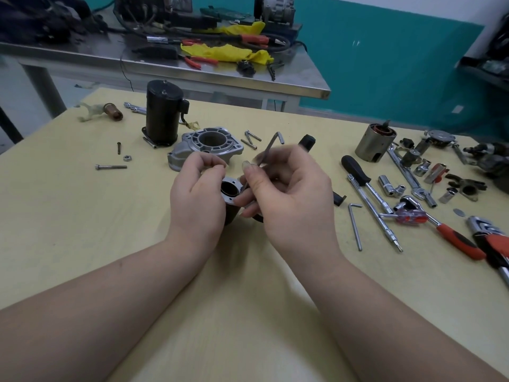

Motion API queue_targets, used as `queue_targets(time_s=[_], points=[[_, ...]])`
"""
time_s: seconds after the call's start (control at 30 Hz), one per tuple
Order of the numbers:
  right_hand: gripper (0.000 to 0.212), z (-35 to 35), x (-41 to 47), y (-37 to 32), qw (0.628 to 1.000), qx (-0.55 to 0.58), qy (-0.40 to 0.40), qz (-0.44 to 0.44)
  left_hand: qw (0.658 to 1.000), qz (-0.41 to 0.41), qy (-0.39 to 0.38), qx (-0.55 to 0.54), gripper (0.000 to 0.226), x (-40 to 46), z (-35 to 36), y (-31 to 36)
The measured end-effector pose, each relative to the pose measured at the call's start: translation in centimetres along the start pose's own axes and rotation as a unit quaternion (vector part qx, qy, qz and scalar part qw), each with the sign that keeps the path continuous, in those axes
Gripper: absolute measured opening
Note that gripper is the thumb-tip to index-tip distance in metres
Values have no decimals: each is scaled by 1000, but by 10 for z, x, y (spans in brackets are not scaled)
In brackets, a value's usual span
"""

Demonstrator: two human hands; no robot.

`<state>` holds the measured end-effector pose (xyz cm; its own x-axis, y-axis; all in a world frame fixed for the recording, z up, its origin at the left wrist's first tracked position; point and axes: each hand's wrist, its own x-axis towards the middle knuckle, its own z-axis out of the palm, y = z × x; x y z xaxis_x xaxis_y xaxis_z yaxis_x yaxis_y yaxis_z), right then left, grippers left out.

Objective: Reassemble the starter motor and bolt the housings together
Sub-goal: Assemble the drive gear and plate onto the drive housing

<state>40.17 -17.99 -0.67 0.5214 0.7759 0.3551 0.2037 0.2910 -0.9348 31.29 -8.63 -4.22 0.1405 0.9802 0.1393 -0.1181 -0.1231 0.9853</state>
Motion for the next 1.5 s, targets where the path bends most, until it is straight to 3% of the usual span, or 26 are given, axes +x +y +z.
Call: queue_targets(time_s=[0.13, 0.23, 0.37, 0.53, 0.67, 0.83, 1.03, 1.23, 1.33, 1.5], points=[[68, -6, 3, 2, 994, -84, -11, -70, 1000, -6, 2, -2, 13, 0, 0, 0], [54, -8, 5, 0, 980, -161, -29, -110, 1000, -7, 0, -6, 16, -1, 0, 2], [32, -14, 11, -14, 974, -158, -62, -151, 1000, -2, -13, 5, 14, -2, -2, 3], [27, -19, 26, -34, 991, -34, -112, -65, 1000, -7, -24, 6, 12, -6, -2, 6], [35, -21, 30, -33, 996, -45, -60, -42, 1000, -23, -10, -10, 11, -5, -1, 8], [18, -15, 32, -36, 996, -60, -70, -19, 1000, -9, -12, -5, 10, -8, 0, 7], [14, -21, 33, -41, 988, 78, -111, 74, 1000, -17, -20, -12, 14, -8, -1, 10], [8, -9, 13, -21, 996, 89, 4, 1, 1000, -7, -26, -7, 10, -9, 0, 8], [22, 3, 4, -11, 994, 84, 60, -42, 1000, -1, -23, -6, 10, -8, 0, 7], [31, -3, 5, -12, 994, -14, 15, -104, 1000, -5, -21, -7, 10, -8, -1, 9]])
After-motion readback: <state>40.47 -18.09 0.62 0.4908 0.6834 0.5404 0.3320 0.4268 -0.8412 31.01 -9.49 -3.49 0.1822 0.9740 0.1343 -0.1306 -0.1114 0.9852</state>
